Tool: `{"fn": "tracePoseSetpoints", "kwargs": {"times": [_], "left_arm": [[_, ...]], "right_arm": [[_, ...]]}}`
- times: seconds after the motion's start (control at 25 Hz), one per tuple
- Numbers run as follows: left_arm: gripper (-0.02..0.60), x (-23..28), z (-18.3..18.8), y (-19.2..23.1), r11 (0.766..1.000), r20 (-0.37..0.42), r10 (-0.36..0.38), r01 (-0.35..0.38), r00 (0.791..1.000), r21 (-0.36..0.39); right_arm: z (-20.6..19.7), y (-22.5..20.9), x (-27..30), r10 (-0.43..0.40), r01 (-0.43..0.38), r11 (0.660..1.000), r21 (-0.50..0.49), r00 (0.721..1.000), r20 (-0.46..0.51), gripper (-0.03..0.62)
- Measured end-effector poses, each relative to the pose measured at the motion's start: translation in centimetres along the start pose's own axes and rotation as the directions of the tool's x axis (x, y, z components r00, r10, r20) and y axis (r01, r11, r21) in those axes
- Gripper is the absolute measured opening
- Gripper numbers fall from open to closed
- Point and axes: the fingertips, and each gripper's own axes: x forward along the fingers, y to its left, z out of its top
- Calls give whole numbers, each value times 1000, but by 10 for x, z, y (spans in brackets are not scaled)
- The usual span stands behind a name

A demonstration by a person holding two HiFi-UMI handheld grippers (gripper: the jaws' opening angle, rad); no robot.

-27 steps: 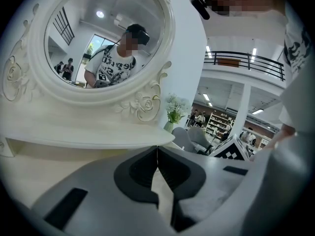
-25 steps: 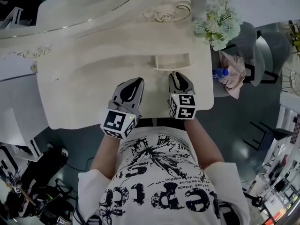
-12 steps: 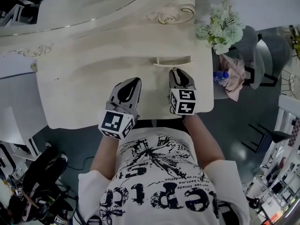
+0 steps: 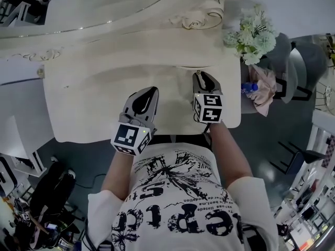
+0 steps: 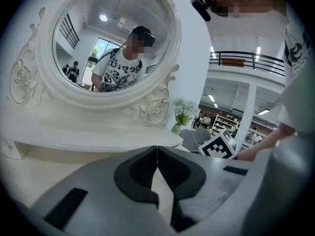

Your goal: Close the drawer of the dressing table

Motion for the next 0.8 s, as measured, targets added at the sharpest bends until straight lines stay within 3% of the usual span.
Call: {"fn": "tracePoseSetpoints", "kwargs": {"times": [0.8], "left_arm": [[20,-3,11,-1,1000,31,30,-29,999,-10]], "right_arm": [[19,0,16,6,-6,1000,-27,1000,8,110]]}}
